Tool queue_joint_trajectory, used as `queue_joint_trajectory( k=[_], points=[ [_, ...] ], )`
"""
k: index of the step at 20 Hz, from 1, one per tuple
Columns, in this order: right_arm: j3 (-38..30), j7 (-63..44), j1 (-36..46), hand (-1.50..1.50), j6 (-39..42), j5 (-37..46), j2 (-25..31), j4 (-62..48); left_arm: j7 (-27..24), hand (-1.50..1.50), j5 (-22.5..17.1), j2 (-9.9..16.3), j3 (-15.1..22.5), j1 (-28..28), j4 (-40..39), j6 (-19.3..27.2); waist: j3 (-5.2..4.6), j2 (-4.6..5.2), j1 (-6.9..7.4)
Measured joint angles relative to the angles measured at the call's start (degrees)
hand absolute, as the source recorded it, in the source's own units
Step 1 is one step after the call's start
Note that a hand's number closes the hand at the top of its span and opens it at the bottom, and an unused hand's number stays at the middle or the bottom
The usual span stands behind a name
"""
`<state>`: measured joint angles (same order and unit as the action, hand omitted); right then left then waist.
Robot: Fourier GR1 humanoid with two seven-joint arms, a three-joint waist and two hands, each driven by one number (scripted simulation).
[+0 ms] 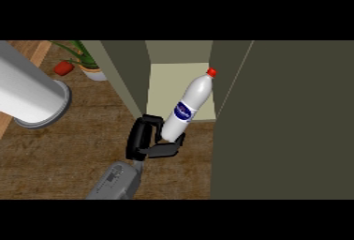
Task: Pick up the bottled water, place it into the cabinet and close the cabinet
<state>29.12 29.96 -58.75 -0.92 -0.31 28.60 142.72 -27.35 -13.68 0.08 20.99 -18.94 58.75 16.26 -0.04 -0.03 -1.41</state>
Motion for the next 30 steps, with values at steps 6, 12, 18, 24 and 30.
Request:
queue_joint_trajectory(
  k=[6, 12, 18, 24, 30],
  points=[
    [-1.63, -0.35, 1.32, -1.5, -0.39, -0.51, -0.51, -0.06, 4.48, 1.5, -5.79, -0.05, 2.79, -10.95, -4.28, 7.74, -0.01, 0.2, -0.53],
    [-3.67, 1.37, 0.26, -1.5, 1.24, -1.21, 0.3, -0.27, 7.96, 1.5, -10.08, 0.0, 1.98, -21.87, -12.89, 11.79, 0.01, 0.4, -1.29],
    [-5.28, 2.62, -1.08, -1.5, 2.98, -1.95, 0.82, -0.33, 7.21, 1.5, -12.96, -0.05, -2.01, -29.08, -22.74, 12.68, 0.01, 0.63, -1.89],
    [-6.53, 3.92, -1.47, -1.5, 4.62, -2.4, 1.26, -0.43, 5.81, 1.5, -10.9, 0.06, -2.55, -34.99, -32.93, 20.28, 0.02, 1.06, -2.86],
    [-7.3, 4.64, -1.45, -1.5, 5.78, -2.9, 0.93, -0.78, 6.73, -1.5, -6.81, 0.69, -1.61, -41.0, -42.65, 27.72, 0.05, 1.4, -3.24]
  ],
)
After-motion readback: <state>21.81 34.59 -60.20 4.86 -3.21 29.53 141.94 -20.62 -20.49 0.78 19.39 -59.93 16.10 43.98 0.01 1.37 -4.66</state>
